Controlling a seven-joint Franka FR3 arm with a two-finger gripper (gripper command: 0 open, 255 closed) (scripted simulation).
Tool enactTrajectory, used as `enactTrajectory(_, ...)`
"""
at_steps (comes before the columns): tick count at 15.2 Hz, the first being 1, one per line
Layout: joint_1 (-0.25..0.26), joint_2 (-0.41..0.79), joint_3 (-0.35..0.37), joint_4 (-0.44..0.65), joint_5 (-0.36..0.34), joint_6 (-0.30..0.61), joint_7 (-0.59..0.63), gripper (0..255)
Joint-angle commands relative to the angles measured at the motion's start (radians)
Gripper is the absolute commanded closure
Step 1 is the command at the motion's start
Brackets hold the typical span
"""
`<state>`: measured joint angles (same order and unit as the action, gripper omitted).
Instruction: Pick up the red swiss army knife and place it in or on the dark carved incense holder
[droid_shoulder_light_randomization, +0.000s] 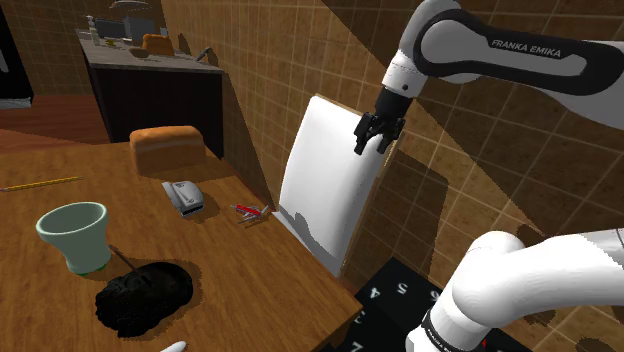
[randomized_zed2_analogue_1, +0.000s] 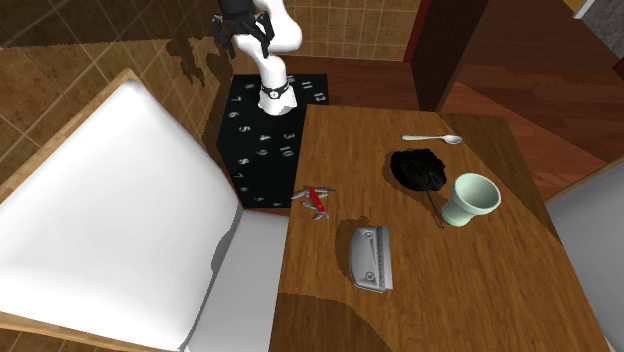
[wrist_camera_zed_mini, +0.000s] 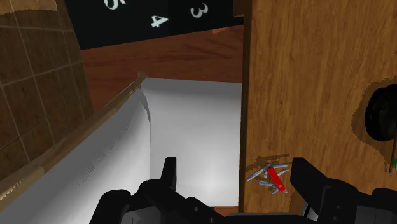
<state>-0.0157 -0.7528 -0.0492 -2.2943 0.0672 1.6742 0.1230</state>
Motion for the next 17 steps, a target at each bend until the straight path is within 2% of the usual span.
enactTrajectory(1,0.0,0.0,0.0,0.0,0.0,0.0,0.0,0)
enactTrajectory(9,0.064,0.267,0.013,0.052,-0.003,0.189,-0.12,0)
enactTrajectory(17,0.116,0.551,0.04,0.174,-0.01,0.326,-0.228,0)
